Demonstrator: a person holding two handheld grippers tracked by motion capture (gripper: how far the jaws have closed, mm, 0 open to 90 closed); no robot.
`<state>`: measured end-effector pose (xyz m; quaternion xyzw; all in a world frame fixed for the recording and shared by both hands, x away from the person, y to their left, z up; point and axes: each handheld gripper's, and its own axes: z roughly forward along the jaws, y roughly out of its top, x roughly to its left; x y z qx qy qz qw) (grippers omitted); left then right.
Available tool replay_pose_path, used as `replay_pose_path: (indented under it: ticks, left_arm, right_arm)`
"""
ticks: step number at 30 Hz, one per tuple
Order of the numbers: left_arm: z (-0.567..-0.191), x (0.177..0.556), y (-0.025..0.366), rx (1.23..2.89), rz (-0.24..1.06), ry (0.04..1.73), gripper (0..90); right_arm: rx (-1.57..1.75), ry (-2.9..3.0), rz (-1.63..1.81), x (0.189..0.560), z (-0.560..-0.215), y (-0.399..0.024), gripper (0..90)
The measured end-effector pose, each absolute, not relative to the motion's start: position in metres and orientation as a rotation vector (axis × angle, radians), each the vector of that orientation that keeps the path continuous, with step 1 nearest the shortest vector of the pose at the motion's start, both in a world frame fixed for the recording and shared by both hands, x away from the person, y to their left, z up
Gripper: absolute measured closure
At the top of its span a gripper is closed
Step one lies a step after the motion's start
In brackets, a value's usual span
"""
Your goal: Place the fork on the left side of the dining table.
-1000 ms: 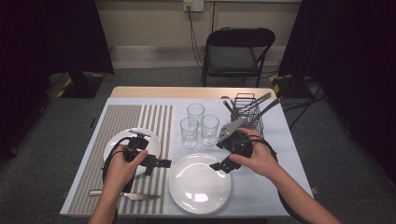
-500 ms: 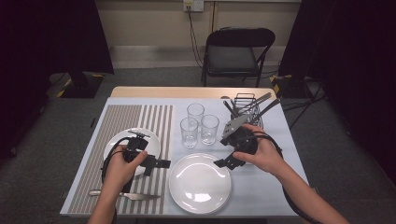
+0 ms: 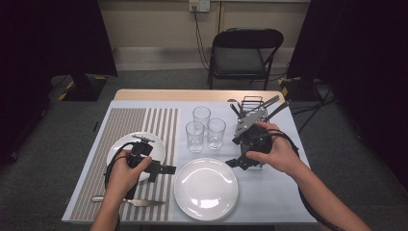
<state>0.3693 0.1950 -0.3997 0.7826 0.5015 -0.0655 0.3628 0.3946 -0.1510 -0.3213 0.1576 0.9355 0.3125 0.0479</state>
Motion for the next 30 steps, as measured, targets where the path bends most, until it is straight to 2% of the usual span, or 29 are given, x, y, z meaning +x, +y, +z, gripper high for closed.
replay_pose_path:
  ticks: [30]
  left_arm:
    - [-0.402, 0.369, 0.194, 2.033, -0.18, 1.29, 16.8]
  right_arm:
    - [0.541, 2.798, 0.99, 0.415, -0.286, -0.172, 18.2]
